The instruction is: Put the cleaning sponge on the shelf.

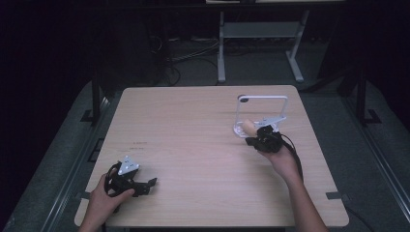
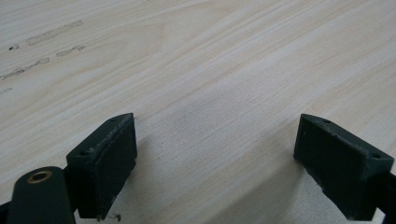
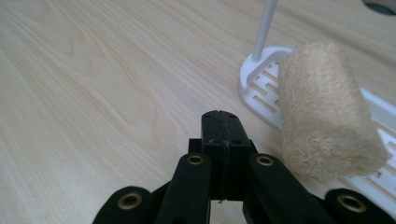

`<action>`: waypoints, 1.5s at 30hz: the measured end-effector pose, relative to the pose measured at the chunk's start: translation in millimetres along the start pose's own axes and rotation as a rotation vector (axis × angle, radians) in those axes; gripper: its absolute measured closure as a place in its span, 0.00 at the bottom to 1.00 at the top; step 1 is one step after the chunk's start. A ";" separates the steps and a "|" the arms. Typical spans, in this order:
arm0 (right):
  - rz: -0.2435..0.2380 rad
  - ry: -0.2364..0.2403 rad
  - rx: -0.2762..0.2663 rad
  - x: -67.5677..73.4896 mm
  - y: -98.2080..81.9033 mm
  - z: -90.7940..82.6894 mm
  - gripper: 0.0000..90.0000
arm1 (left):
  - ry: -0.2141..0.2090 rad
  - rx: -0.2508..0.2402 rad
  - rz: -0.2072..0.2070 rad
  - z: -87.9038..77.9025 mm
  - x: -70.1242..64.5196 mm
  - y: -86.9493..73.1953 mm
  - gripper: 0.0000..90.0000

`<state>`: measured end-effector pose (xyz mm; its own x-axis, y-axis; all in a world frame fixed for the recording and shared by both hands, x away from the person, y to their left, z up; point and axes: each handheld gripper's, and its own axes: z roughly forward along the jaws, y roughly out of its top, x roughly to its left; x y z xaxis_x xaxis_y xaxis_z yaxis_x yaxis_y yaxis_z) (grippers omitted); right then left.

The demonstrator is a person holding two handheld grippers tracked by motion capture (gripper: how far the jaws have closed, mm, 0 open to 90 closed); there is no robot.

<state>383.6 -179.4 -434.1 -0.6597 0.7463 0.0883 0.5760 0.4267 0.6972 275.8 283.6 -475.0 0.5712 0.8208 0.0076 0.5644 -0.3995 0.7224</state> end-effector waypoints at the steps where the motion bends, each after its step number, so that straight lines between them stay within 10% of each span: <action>1: 0.000 0.000 0.006 -0.9 -1.1 2.3 1.00 | -0.001 0.002 0.001 -0.1 0.1 0.1 0.14; 45: 0.125 -0.152 0.003 -50.8 -24.9 4.1 1.00 | -0.001 -0.001 -0.001 0.0 0.0 0.0 0.14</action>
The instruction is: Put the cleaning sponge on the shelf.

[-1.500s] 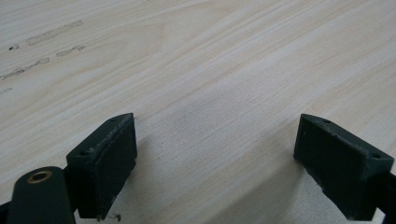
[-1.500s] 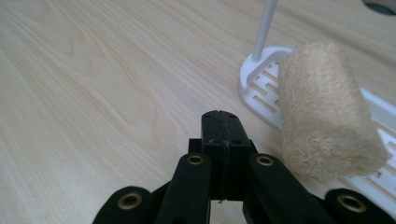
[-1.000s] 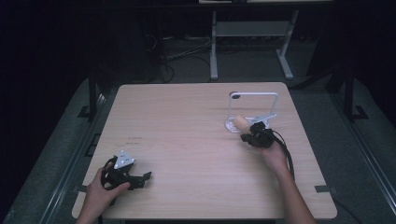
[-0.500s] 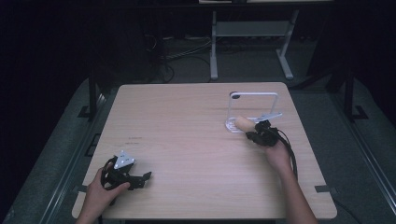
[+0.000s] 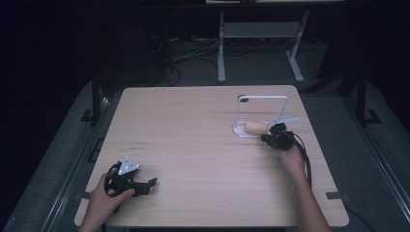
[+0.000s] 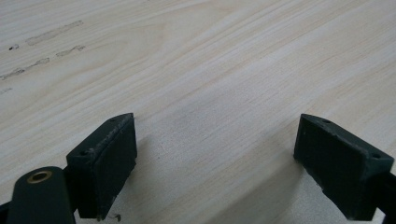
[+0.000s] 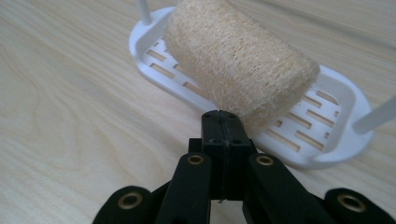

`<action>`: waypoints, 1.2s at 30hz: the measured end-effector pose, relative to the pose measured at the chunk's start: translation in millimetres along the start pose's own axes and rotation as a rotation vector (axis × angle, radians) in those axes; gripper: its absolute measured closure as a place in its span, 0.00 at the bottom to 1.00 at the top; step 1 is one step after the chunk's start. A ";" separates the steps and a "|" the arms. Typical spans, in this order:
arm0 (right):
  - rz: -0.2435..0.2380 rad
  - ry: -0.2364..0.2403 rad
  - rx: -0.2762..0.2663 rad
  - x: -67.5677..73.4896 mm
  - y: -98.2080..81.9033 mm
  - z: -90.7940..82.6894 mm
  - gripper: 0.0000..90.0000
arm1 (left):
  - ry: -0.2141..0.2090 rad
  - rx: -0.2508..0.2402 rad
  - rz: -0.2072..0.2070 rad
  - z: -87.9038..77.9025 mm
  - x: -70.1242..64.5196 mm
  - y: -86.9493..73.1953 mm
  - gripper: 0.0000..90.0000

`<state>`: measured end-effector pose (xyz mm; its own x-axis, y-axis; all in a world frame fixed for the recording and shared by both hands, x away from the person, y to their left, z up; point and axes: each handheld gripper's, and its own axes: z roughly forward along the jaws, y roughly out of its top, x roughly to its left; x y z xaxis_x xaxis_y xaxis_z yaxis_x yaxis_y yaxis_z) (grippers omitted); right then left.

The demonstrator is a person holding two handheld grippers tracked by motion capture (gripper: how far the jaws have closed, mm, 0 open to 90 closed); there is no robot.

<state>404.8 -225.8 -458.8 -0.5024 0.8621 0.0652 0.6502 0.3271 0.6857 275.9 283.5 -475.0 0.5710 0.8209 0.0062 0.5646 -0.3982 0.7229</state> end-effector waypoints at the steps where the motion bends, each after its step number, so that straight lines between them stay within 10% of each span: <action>1: 0.002 -0.005 -0.003 -1.3 -0.3 0.2 1.00 | 0.000 0.000 0.000 0.0 0.0 0.0 0.14; 13: 0.044 -0.062 -0.026 -14.4 -3.2 0.9 1.00 | 0.001 -0.002 -0.001 0.1 -0.1 -0.1 0.14; 36: 0.012 0.021 -0.057 8.1 0.3 -16.3 0.86 | 0.001 0.001 0.001 0.0 0.1 0.0 0.14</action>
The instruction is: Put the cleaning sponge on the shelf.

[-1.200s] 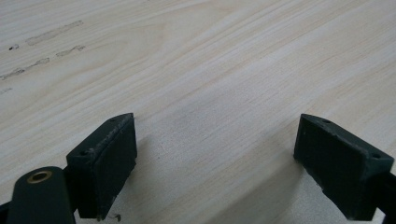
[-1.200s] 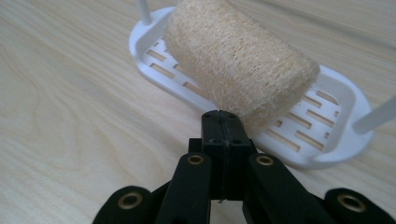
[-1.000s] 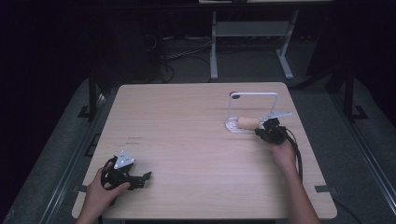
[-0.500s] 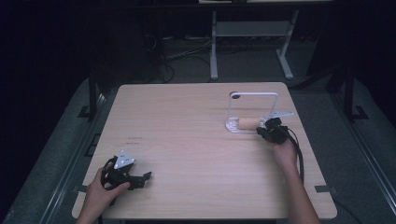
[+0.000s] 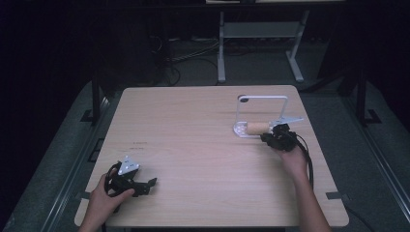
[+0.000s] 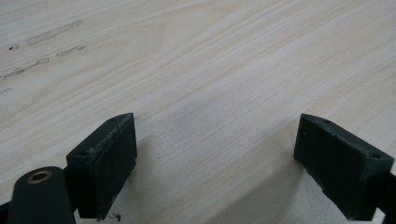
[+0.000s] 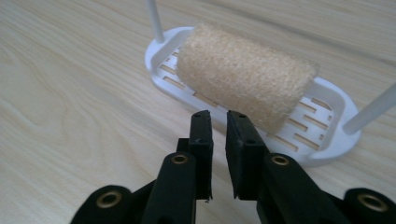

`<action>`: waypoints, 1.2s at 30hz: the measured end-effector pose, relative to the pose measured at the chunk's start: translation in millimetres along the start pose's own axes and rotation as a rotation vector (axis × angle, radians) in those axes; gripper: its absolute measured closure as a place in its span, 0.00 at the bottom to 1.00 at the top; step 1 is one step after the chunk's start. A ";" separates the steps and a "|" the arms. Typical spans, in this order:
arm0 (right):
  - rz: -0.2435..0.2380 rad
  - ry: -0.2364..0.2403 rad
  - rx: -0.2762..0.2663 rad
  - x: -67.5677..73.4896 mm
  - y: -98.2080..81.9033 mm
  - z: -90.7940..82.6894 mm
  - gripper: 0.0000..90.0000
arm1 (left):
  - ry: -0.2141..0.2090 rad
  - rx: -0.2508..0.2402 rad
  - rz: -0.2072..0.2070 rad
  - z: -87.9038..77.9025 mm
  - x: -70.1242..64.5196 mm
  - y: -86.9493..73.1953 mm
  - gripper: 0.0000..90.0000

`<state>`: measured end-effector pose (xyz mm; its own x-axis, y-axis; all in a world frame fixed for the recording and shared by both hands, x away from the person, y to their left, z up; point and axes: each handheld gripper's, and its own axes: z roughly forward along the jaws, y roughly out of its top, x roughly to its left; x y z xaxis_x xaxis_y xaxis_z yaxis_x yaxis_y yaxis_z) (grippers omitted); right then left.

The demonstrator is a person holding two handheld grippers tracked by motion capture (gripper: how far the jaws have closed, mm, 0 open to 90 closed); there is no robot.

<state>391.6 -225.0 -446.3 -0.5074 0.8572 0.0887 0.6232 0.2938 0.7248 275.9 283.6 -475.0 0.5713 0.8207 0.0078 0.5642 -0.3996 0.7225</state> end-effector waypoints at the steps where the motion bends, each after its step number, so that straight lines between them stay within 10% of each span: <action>1: -0.005 0.004 0.001 1.4 0.7 -0.4 0.83 | -0.001 0.000 0.000 0.0 0.0 0.0 0.14; 14: -0.057 0.030 0.033 24.0 0.2 -1.6 0.37 | -0.001 -0.002 0.000 0.1 0.0 -0.1 0.14; 36: -0.077 0.072 0.022 59.0 -20.2 -12.0 0.15 | 0.001 -0.004 0.000 0.2 -0.1 -0.2 0.14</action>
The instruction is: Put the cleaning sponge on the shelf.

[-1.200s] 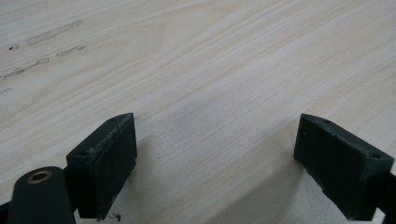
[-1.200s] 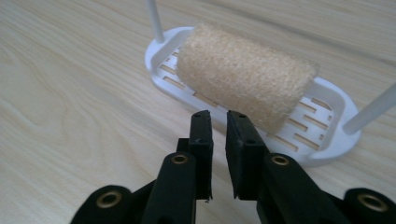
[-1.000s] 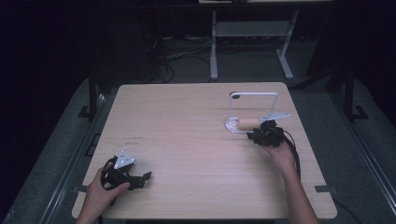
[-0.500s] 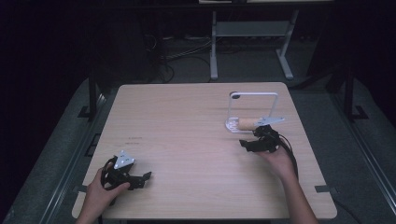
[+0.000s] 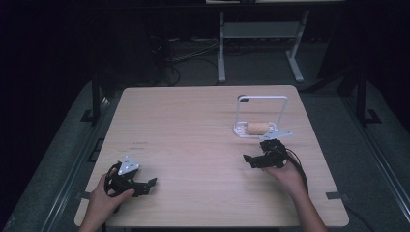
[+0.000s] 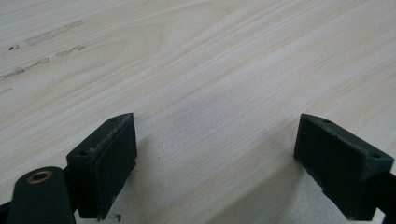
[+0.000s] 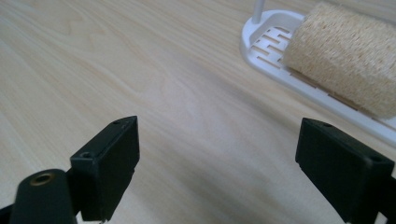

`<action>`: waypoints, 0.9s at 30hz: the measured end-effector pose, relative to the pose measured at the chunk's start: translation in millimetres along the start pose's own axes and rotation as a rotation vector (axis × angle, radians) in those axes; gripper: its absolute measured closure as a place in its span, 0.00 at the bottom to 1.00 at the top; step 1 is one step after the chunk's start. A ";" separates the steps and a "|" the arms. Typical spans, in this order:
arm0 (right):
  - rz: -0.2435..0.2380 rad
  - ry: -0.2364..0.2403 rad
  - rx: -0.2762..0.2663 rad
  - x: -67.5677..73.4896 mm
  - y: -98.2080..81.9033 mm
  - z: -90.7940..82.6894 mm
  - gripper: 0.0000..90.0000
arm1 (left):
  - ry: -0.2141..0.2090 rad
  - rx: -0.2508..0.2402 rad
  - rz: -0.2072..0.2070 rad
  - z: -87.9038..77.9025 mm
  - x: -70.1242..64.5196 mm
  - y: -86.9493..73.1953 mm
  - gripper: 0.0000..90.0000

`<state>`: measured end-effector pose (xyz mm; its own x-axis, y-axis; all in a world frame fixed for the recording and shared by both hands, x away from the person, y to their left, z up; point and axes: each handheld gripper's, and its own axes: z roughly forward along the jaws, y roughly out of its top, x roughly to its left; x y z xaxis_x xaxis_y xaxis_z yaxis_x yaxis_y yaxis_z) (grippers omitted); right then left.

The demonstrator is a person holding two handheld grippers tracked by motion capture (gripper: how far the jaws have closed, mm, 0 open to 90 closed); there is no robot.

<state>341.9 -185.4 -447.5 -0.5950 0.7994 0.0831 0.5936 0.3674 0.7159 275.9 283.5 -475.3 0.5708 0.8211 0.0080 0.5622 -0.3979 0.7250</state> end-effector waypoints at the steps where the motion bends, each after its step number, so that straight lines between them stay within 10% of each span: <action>1: 0.000 0.000 0.000 0.0 0.0 0.0 0.15 | 0.000 0.000 0.000 0.0 0.0 0.0 0.14; 27: -0.038 0.026 0.008 26.8 -37.0 -20.3 0.11 | 0.000 0.000 0.001 0.0 0.1 0.0 0.14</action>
<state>293.0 -187.2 -457.7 -0.6310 0.7723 0.0734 0.5744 0.4014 0.7134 275.9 283.5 -475.3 0.5713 0.8207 0.0087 0.5617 -0.3987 0.7250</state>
